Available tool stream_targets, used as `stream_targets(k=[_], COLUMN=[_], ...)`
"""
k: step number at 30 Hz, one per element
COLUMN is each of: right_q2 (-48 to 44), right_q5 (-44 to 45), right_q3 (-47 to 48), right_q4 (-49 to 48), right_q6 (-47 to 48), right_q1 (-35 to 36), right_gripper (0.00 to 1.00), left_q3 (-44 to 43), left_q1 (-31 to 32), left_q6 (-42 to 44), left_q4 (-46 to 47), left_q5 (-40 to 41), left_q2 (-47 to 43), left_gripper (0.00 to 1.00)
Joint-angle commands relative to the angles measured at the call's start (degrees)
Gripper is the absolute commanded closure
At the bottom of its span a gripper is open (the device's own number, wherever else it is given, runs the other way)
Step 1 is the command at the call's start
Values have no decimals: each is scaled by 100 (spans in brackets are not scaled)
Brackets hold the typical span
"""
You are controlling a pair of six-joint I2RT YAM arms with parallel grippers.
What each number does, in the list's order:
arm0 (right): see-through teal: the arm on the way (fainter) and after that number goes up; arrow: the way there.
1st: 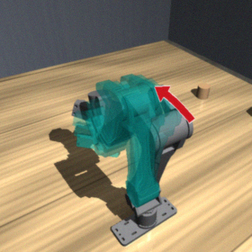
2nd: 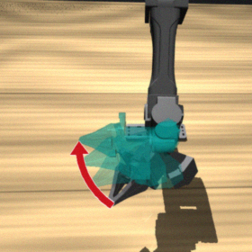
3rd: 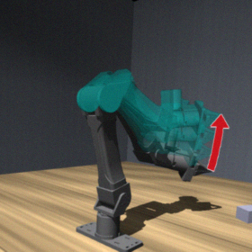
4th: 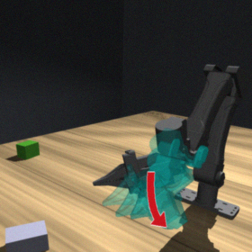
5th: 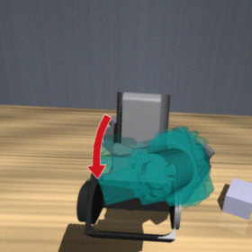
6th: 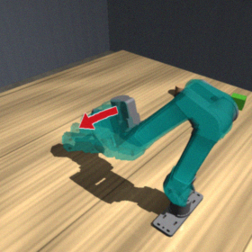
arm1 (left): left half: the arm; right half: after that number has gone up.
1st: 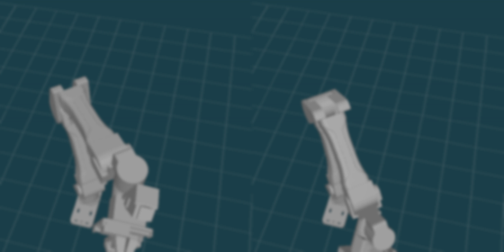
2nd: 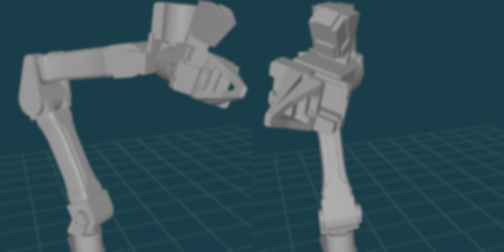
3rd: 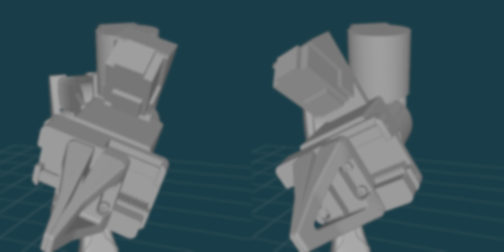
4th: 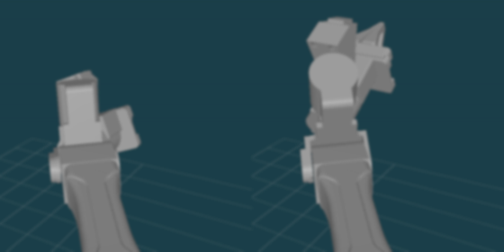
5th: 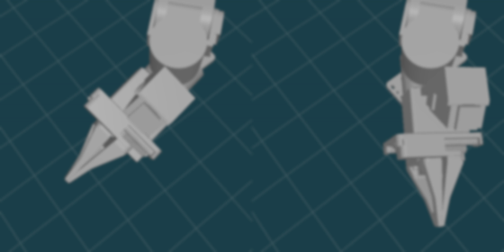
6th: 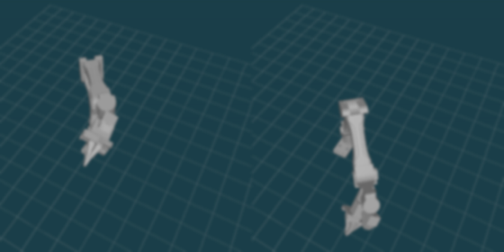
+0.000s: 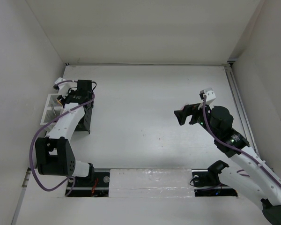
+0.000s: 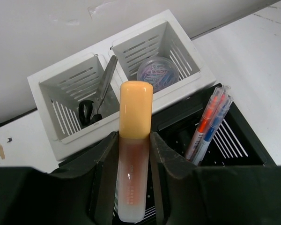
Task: Sort the stationery into containers
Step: Place the pen in the storage box.
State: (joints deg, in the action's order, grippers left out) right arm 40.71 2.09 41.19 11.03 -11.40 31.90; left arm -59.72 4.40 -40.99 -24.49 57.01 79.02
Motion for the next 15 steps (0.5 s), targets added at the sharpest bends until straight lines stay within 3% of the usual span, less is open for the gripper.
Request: stream_targets(k=[1, 5, 15], right_q2=[-72, -72, -72], right_q5=[-68, -68, -68], right_q3=[-23, -23, -23], right_q4=[-364, -364, -364], right_q6=[85, 85, 85], right_q1=[36, 36, 36], right_gripper=[0, 0, 0], left_q3=[-119, -118, -241], left_q1=[-10, -10, -10], left_q6=[56, 56, -102], left_q4=[111, 111, -135], left_q5=[20, 161, 302], left_q2=[-133, -133, 61], left_gripper=[74, 86, 86])
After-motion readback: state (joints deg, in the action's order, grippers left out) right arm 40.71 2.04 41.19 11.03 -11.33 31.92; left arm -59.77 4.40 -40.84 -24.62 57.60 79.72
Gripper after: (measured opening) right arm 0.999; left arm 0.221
